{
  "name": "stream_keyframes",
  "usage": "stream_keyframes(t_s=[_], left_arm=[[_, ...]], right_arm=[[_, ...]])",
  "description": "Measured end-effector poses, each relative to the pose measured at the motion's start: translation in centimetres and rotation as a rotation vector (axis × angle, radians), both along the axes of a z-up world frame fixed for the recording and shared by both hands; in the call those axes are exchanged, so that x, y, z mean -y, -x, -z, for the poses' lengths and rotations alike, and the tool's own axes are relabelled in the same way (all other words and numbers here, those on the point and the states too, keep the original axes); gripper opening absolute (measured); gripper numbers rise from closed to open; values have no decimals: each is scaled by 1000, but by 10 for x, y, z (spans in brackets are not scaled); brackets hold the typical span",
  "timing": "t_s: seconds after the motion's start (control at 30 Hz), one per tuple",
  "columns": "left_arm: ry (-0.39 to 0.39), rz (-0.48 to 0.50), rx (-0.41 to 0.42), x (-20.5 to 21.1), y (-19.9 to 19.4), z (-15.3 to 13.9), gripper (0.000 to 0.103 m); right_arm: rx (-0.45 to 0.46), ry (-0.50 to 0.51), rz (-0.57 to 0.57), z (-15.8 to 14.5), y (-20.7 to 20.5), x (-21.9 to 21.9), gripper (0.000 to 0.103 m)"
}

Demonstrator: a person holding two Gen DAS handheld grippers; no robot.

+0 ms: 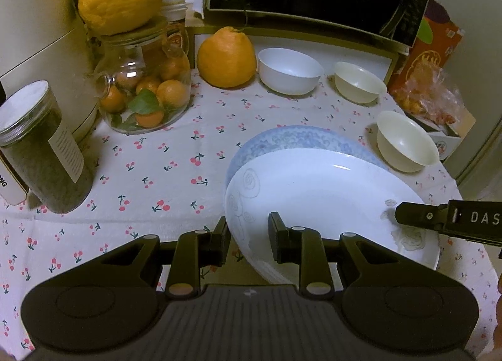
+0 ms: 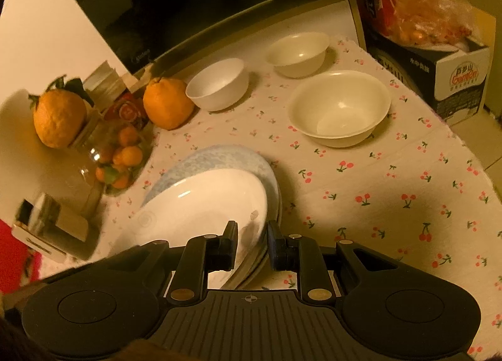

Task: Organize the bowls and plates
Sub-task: 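Lower the white plate onto the blue-patterned plate stack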

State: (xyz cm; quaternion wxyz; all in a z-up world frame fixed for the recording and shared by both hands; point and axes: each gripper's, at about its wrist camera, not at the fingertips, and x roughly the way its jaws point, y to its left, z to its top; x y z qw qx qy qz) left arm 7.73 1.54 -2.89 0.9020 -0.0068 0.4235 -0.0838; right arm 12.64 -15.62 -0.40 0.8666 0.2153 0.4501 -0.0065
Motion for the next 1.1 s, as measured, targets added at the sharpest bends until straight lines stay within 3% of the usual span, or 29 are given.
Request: stream_keyframes(t_s=[0.2, 0.47, 1.1], left_arm=[[-29, 6, 17, 3, 1, 0, 24], [-83, 17, 39, 9, 2, 2, 26], [-151, 28, 85, 18, -1, 7, 27]], right_arm=[[-8, 44, -9, 1, 0, -3, 14], [6, 177, -62, -2, 0, -20, 13], [25, 276, -73, 1, -10, -29, 14]])
